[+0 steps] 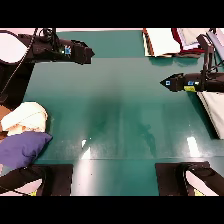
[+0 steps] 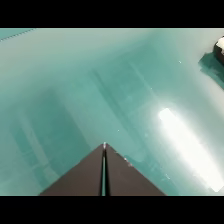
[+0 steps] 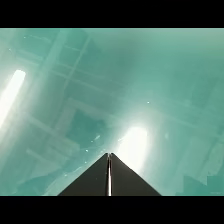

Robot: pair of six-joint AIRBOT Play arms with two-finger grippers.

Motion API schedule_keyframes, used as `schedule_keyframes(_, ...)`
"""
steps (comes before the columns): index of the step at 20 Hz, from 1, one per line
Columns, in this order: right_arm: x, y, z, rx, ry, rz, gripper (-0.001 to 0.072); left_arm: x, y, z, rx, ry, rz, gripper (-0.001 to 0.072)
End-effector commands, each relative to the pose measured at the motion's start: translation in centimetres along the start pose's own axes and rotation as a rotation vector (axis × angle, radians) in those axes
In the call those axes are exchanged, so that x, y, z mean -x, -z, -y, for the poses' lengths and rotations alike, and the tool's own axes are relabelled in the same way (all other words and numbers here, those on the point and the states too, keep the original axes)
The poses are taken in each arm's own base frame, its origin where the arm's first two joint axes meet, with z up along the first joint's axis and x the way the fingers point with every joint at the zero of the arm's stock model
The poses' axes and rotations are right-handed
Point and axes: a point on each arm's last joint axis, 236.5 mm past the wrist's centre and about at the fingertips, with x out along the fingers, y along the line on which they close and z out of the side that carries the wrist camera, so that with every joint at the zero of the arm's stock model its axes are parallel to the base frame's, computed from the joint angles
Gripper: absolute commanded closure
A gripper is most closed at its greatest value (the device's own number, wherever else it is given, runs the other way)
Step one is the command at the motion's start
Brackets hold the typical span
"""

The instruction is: Fold the shirts.

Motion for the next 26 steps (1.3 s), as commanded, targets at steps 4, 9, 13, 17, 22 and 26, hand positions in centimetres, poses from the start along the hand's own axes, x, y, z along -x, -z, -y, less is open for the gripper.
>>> schedule_keyframes(4, 0.0, 0.1, -0.1, -0.001, -0.003, -0.005, 0.0691, 0.0, 0.0, 0.0, 0.0, 0.0, 0.0, 0.0682)
schedule_keyframes(9, 0.0, 0.2, -0.1, -0.001, -0.004, -0.009, 0.0691, 0.0, 0.0, 0.0, 0.0, 0.0, 0.0, 0.0682)
schedule_keyframes(13, 0.0, 0.5, -0.2, -0.001, -0.009, -0.022, 0.069, 0.0, -0.7, 0.4, 0.024, 0.017, 0.028, 0.0682)
schedule_keyframes(17, 0.0, 0.5, -0.2, -0.001, -0.009, -0.023, 0.069, 2.4, -0.5, -2.7, 0.003, -0.073, 0.004, 0.0682)
schedule_keyframes(22, 0.0, 0.6, -0.2, -0.001, -0.01, -0.026, 0.069, 13.7, 7.1, -17.5, 0.074, -0.566, -0.232, 0.0682)
schedule_keyframes(26, 0.0, 0.5, -0.2, -0.001, -0.008, -0.02, 0.0691, 16.9, 18.8, -25.0, 0.274, -0.743, -0.488, 0.0154)
